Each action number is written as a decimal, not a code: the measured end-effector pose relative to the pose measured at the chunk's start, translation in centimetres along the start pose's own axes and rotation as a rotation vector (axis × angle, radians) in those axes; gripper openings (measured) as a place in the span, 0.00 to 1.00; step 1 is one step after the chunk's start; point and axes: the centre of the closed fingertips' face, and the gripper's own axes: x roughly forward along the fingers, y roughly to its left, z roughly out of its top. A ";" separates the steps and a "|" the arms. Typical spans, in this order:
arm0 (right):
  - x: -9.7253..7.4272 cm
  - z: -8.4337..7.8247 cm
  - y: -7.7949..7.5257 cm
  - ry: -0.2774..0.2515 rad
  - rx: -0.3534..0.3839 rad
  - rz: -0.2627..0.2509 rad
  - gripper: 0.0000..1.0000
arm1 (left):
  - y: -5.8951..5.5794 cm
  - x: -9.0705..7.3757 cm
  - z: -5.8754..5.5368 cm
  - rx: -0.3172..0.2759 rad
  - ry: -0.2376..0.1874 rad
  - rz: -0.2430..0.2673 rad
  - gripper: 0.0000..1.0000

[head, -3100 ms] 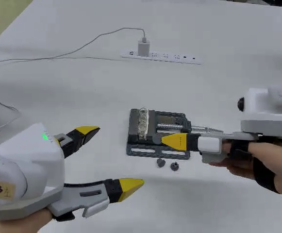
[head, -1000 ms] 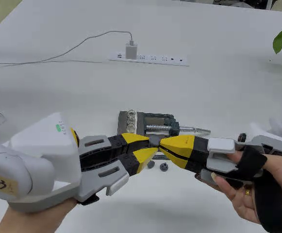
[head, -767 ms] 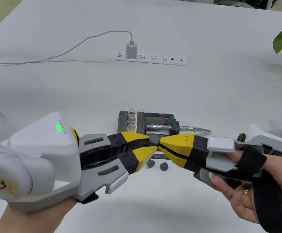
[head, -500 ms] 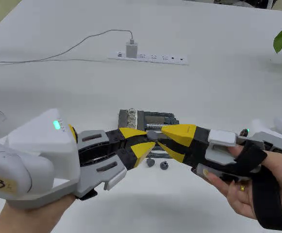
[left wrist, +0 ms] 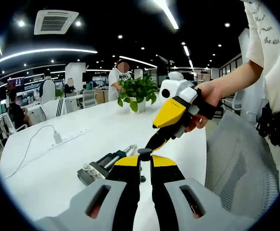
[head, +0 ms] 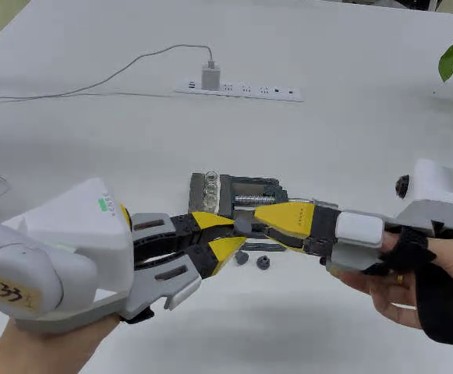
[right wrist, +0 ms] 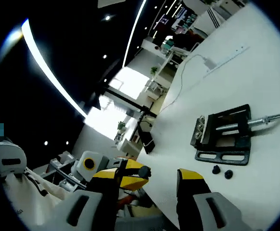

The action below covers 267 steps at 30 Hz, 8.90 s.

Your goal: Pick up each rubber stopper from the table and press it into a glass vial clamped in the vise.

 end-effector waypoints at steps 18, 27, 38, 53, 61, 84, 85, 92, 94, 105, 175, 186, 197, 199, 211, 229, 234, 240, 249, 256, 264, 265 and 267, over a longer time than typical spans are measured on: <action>-1.0 -0.8 -1.4 0.386 -0.680 -0.093 0.37 | -1.9 0.8 -1.9 0.024 0.080 -0.086 0.03; -1.2 -1.9 -2.5 0.601 -0.942 -0.072 0.26 | -2.2 0.9 -2.4 0.024 0.107 -0.112 0.03; -0.7 -3.5 -2.3 0.704 -1.054 -0.025 0.13 | -2.9 1.2 -2.9 0.037 0.129 -0.144 0.03; -0.5 -4.2 -2.0 0.747 -1.077 -0.006 0.09 | -3.3 1.3 -2.8 0.030 0.120 -0.151 0.03; -0.6 -4.6 -2.2 0.785 -1.111 0.001 0.09 | -3.5 1.2 -3.0 0.028 0.125 -0.159 0.03; -0.6 -4.7 -2.3 0.837 -1.080 -0.015 0.07 | -3.8 1.3 -3.2 0.097 0.134 -0.162 0.03; -0.6 -4.7 -2.3 0.838 -1.074 -0.018 0.07 | -3.8 1.3 -3.1 0.093 0.134 -0.161 0.03; -0.6 -4.6 -2.3 0.851 -1.081 -0.030 0.07 | -3.6 1.4 -3.1 0.060 0.127 -0.153 0.04; -0.6 -4.6 -2.4 0.856 -1.077 -0.034 0.06 | -3.6 1.4 -3.1 0.057 0.125 -0.152 0.04; -0.5 -4.4 -2.8 0.875 -1.045 -0.050 0.06 | -2.7 1.1 -3.3 -0.028 0.099 -0.117 0.12; 6.3 8.5 -9.7 1.149 -1.286 -0.203 0.06 | 5.4 -4.3 -10.5 -0.196 0.214 0.224 0.99; 8.0 8.8 -11.1 1.217 -1.328 -0.188 0.06 | 5.3 -3.9 -10.8 -0.210 0.217 0.217 0.99; 9.3 7.9 -13.0 1.257 -1.319 -0.199 0.06 | 5.5 -4.0 -11.2 -0.222 0.223 0.221 0.99; 9.4 7.8 -13.2 1.260 -1.316 -0.202 0.05 | 5.5 -4.0 -11.3 -0.224 0.225 0.221 0.99; 9.7 7.6 -13.6 1.273 -1.316 -0.205 0.06 | 5.6 -4.0 -11.4 -0.225 0.236 0.218 0.99; 10.2 7.2 -13.4 1.294 -1.328 -0.201 0.06 | 5.4 -3.9 -11.8 -0.241 0.242 0.218 0.99; 10.2 7.3 -13.7 1.300 -1.317 -0.213 0.06 | 5.4 -3.9 -11.8 -0.244 0.239 0.220 0.99; 10.2 7.2 -13.8 1.286 -1.272 -0.253 0.05 | 5.5 -3.8 -11.7 -0.242 0.238 0.218 0.98; 10.6 7.8 -14.2 1.303 -1.172 -0.316 0.05 | 5.5 -3.4 -11.4 -0.238 0.231 0.211 0.98; 10.5 7.5 -14.1 1.340 -1.089 -0.369 0.04 | 5.5 -3.4 -11.6 -0.241 0.235 0.207 0.98; 10.6 7.4 -14.1 1.340 -0.993 -0.471 0.04 | 5.4 -3.3 -11.8 -0.243 0.237 0.202 0.98; 10.5 7.5 -14.1 1.338 -0.985 -0.482 0.04 | 5.4 -3.3 -11.7 -0.243 0.236 0.201 0.98; 10.2 7.1 -14.1 1.338 -0.983 -0.493 0.05 | 5.4 -3.3 -11.7 -0.242 0.236 0.200 0.98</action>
